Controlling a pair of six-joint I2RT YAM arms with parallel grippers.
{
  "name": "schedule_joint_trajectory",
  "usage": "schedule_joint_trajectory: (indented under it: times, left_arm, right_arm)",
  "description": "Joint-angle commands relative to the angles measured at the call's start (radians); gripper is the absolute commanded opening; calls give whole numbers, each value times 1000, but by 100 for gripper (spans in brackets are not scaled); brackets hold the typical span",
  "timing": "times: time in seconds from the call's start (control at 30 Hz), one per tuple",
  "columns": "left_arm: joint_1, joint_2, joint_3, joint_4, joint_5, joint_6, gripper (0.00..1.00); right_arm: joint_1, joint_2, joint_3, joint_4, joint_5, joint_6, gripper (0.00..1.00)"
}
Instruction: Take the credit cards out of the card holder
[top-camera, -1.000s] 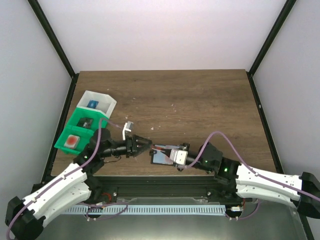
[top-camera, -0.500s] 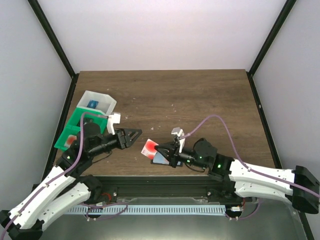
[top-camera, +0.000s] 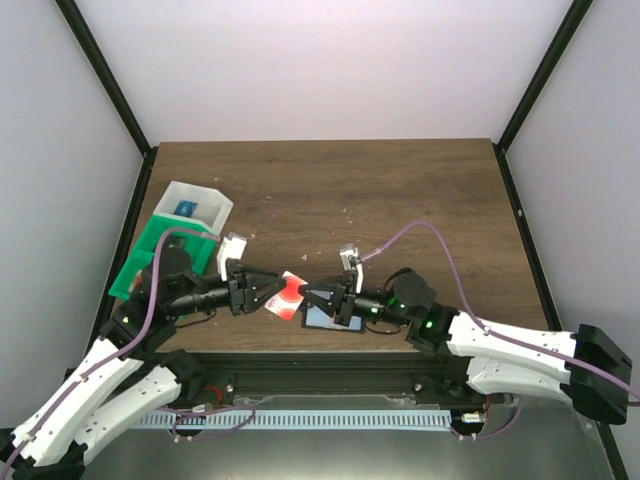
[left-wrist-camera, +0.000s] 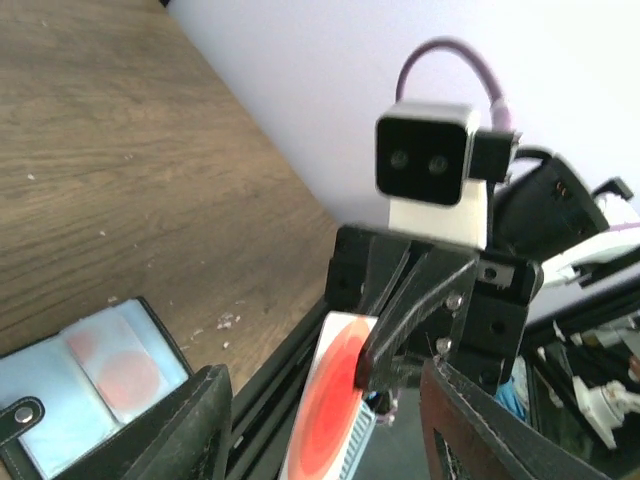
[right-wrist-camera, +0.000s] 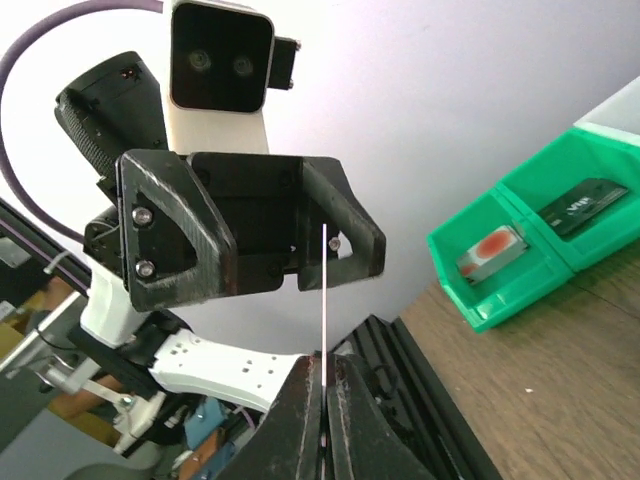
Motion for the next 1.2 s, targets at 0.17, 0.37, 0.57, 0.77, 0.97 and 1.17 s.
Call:
schedule_joint_trajectory:
  times: [0.17, 0.37, 0.57, 0.77, 0.97, 1.17]
  left_arm:
    - [2, 22, 307, -271, -507, 45, 60]
    - [3, 75, 549, -424, -743, 86, 74]
    - [2, 95, 557, -521, -772, 58, 66]
    - [3, 43, 367, -419, -574, -89, 63]
    - [3, -35, 204, -253, -527, -314, 66]
    - [3, -97, 51, -52, -457, -533, 66]
  right_arm:
    - [-8, 280, 106, 199, -39, 163, 1]
    - [4, 572, 319, 232, -28, 207, 0]
    - [-4, 673, 404, 305, -16, 247, 1]
    - [-65, 580, 325, 367, 25, 325, 1]
    - [-98, 517, 205, 540, 82, 437, 1]
    - [-129, 488, 188, 563, 99, 464, 1]
